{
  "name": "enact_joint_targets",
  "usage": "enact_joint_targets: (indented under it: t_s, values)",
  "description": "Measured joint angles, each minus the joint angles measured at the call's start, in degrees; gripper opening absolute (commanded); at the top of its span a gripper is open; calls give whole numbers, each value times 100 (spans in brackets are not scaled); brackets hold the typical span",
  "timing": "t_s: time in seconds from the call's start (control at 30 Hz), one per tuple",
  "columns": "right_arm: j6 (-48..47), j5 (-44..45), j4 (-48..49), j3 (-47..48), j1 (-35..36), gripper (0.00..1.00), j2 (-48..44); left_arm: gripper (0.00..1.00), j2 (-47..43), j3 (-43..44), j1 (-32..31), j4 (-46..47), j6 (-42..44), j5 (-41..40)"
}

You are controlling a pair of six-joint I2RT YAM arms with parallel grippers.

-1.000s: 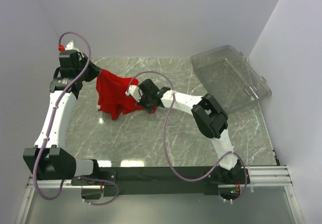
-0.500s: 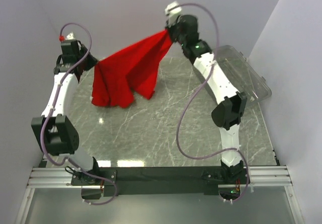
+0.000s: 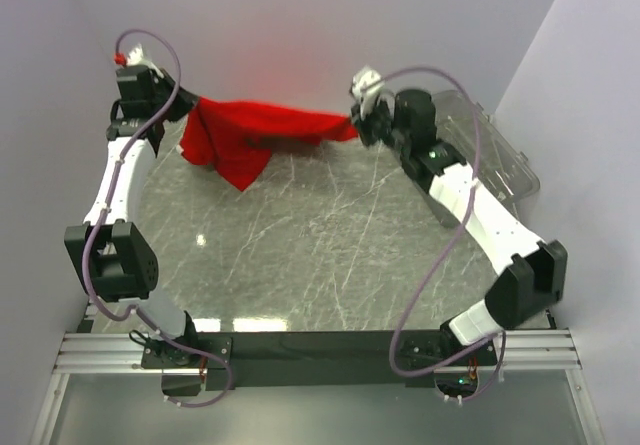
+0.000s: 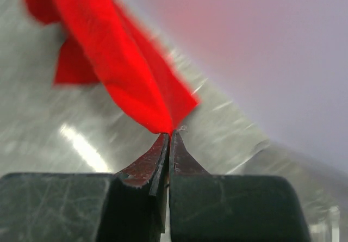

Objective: Fold and stack the t-shirts
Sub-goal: Flatten the tshirt out

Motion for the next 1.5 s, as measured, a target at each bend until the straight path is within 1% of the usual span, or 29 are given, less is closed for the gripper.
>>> enact_joint_targets:
  t_s: [0.03, 0.1, 0.2, 0.3, 0.4, 0.5, 0.6, 0.67, 0.7, 0.77, 0.9, 0.97, 1.03, 1.13, 1.17, 1.23, 1.27, 1.37, 1.43, 1.5]
  values:
    - [-44, -129, -15, -385, 17, 0, -225, 1, 0, -157, 0, 4, 0, 44]
    - [-83, -361, -96, -798, 31, 0, -468, 0, 2, -466, 0, -44, 17, 140]
    - [-129, -745, -166, -1152, -28, 0, -702, 0, -4, -817, 0, -142, 98, 304]
    - [-243, -1191, -293, -1488, -94, 0, -1167, 1, -197, -1290, 0, -214, 227, 378]
    - [-319, -1624, -476, -1641, -107, 0, -1720, 1, -715, -1864, 0, -428, 337, 341]
    - [-306, -1915, -492, -1722, -105, 0, -2260, 1, -1478, -2280, -2, -723, 369, 227]
    - [-179, -1867, -330, -1915, -105, 0, -2660, 1, -2251, -2494, -2, -837, 361, 125]
    - [-103, -1657, -201, -2052, -101, 0, -2695, 1, -2452, -2481, 0, -723, 343, 114]
    - [-39, -1482, -140, -2103, -98, 0, -2579, 1, -2411, -2433, -2, -680, 337, 129]
    - [52, -1091, 37, -2127, -103, 0, -2199, 1, -2026, -2197, -2, -492, 299, 249]
    - [214, -275, 382, -2026, -125, 0, -807, 1, -328, -1436, -116, 35, 214, 544]
    - [286, 87, 376, -2022, -146, 0, -35, 1, 522, -1213, -243, 92, 234, 584]
    - [343, 404, 323, -2017, -164, 0, 518, 1, 1224, -1152, -396, 37, 269, 616]
    - [404, 719, 223, -2013, -190, 0, 962, 35, 1788, -1150, -568, -186, 369, 584]
    - [409, 807, 190, -2013, -203, 0, 990, 53, 1858, -1147, -614, -284, 393, 549]
    - [407, 925, 199, -1961, -234, 0, 977, 66, 1834, -1097, -662, -415, 444, 474]
    - [407, 962, 238, -1906, -245, 0, 975, 70, 1777, -1043, -669, -426, 474, 426]
    - [407, 1008, 332, -1762, -267, 0, 975, 70, 1381, -981, -673, -466, 535, 256]
    - [407, 1008, 369, -1709, -269, 0, 975, 70, 920, -1099, -686, -511, 577, 160]
    - [413, 1003, 361, -1681, -271, 0, 975, 70, 251, -1510, -782, -518, 619, 26]
